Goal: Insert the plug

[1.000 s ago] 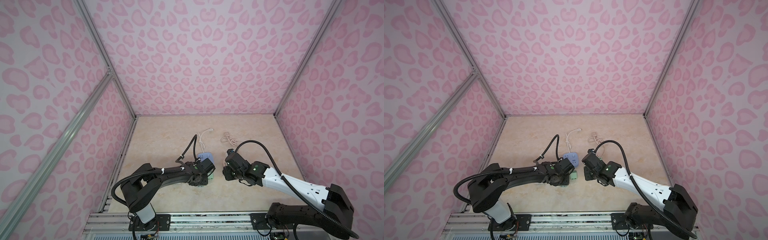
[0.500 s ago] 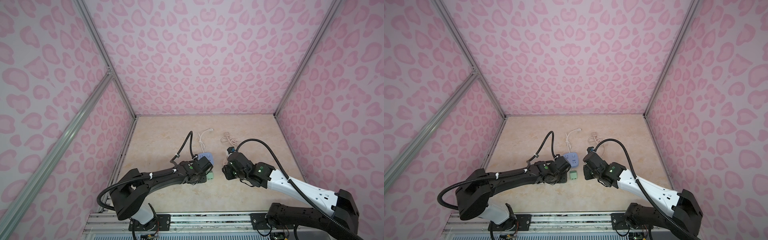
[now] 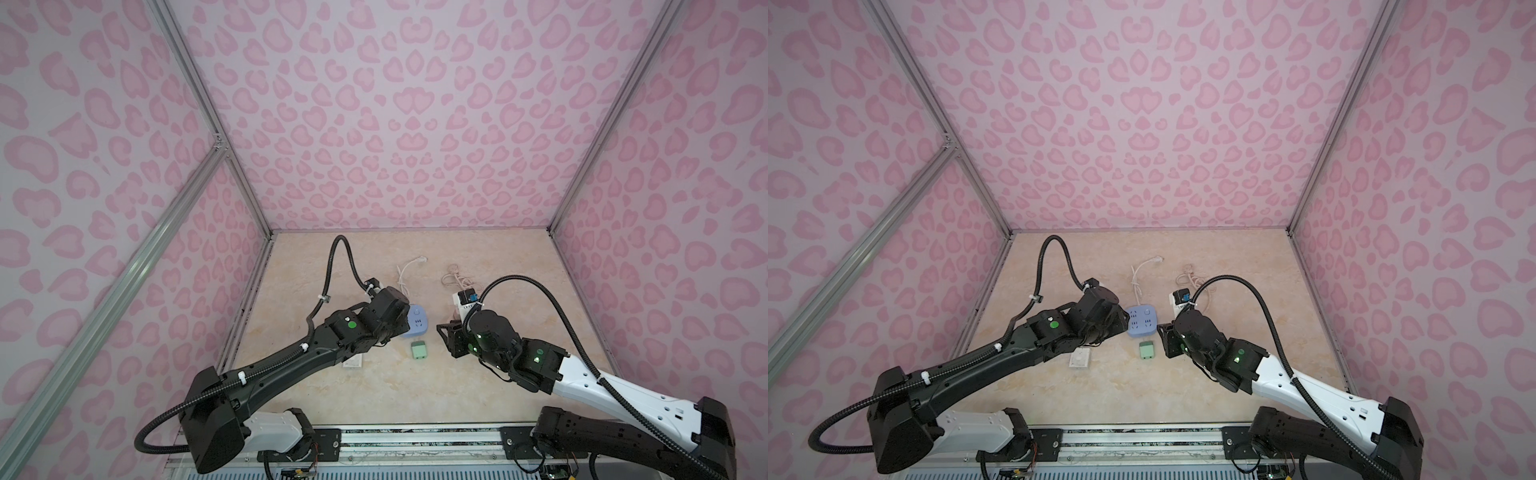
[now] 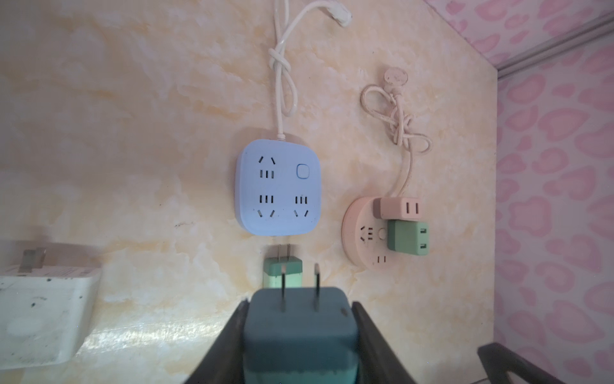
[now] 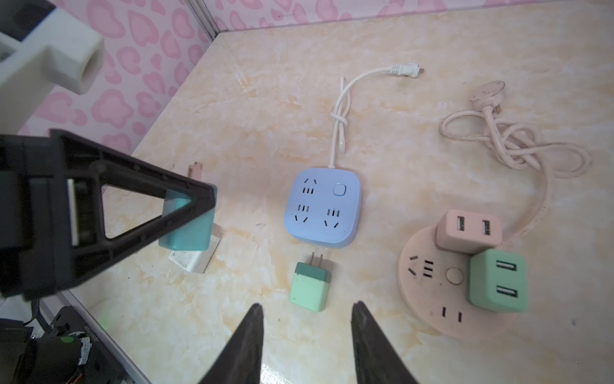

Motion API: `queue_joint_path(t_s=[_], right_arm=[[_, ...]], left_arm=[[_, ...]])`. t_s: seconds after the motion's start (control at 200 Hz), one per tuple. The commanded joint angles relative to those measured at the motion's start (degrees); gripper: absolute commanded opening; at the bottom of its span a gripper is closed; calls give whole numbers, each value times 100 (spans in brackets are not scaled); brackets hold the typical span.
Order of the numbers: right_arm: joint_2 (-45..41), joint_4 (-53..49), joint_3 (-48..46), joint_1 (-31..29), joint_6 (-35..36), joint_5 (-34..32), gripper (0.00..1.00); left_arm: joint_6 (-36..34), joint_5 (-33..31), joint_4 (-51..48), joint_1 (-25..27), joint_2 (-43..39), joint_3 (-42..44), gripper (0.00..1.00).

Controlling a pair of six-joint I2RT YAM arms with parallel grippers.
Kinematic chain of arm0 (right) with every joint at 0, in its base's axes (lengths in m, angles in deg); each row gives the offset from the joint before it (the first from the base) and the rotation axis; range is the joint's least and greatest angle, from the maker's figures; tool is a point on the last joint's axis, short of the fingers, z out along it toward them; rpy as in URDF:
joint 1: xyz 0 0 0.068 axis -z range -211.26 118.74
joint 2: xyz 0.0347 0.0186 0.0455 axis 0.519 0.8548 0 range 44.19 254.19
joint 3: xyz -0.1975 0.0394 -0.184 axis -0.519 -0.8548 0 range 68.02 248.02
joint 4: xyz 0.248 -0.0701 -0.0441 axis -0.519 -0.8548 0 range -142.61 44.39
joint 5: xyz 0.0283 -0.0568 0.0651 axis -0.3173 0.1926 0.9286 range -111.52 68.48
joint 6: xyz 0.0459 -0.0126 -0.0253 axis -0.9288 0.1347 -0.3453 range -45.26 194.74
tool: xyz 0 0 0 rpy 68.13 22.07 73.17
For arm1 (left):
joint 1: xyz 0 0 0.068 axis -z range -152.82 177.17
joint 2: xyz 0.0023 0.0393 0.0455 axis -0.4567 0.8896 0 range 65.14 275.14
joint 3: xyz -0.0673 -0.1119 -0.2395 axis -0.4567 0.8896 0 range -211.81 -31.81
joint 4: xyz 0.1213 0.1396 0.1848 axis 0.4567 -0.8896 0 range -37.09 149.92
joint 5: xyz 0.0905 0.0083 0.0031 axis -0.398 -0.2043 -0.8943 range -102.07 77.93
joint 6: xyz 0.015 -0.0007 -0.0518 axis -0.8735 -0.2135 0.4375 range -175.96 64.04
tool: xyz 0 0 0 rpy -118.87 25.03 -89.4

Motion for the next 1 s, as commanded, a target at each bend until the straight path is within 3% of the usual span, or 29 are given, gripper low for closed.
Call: queue_joint_path(t_s=[0.0,0.125,0.235,0.57,1.0], right_arm=[[-10,1014,-282,-152,13,0,43],[219,2255,-681,-296,-251,249,42],[638,3055,-735,-489,-390,274,42],[1928,3847,-227,-886,-952,139,43],[2268,3983,-102,-914,-1106,-637,38]], left_arm=[[814,292,447,-253,-369,340,3],[1576,896,908,-755,-669,878,3],[2008,999,1170,-913,-814,1150,3],[2489,1098,1559,-932,-675,1123,3],[2591,1239,1810,-924,-819,1220,3]])
